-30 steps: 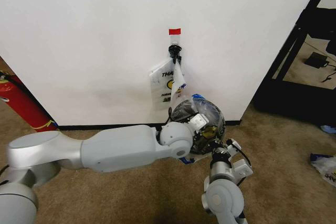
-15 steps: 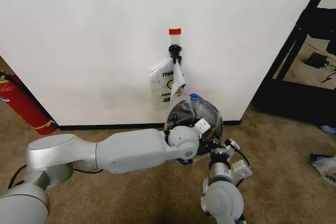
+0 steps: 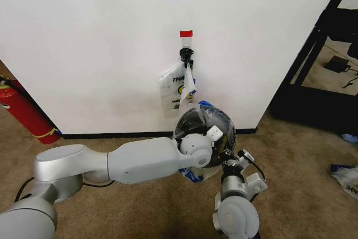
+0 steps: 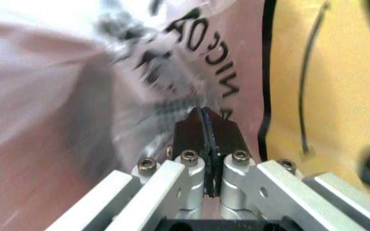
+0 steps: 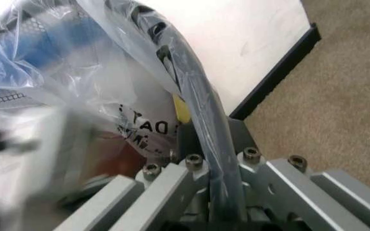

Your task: Pick up the garbage bag from the wall and place it over the trash bin.

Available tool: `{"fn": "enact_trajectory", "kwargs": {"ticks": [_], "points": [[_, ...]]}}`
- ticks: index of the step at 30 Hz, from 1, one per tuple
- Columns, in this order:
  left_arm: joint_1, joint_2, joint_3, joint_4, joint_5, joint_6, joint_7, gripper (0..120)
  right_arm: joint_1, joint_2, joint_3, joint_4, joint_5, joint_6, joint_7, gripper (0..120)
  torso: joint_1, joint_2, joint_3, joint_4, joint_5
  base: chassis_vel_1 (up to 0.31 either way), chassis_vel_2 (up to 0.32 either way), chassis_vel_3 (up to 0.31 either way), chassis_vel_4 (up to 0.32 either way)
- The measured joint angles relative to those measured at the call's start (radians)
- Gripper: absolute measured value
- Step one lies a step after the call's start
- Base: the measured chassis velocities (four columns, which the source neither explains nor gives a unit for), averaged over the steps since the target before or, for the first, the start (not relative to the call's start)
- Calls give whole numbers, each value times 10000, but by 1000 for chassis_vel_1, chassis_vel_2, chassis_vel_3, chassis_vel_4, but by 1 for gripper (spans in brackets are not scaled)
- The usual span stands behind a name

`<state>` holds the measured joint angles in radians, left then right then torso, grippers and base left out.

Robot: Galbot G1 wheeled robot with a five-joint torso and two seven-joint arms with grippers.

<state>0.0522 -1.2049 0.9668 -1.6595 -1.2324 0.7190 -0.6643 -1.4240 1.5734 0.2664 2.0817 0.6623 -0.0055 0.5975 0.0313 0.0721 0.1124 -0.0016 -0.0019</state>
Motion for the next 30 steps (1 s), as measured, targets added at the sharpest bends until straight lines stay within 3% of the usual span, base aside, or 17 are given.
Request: {"fn": "enact_trajectory", "kwargs": {"ticks": [3,8,19,30], "points": [[-36,408,-161,-710,-3,-16,-97,0,95,-12,57,-119,-4,22,0,0,0,0,0,1,0,0,0,0,0],[-134,641,-356,-968,40,-14,-125,0,150,6,61,-158,0,32,3,0,0,0,0,2,-1,0,0,0,0],[-42,-139,-266,667,1252,-357,281,0,-88,125,-112,119,-7,23,-11,0,0,0,0,-1,1,0,0,0,0],[109,-603,-147,1682,1757,-528,583,0,-128,134,-191,348,246,-49,17,0,0,0,0,0,1,0,0,0,0]]}}
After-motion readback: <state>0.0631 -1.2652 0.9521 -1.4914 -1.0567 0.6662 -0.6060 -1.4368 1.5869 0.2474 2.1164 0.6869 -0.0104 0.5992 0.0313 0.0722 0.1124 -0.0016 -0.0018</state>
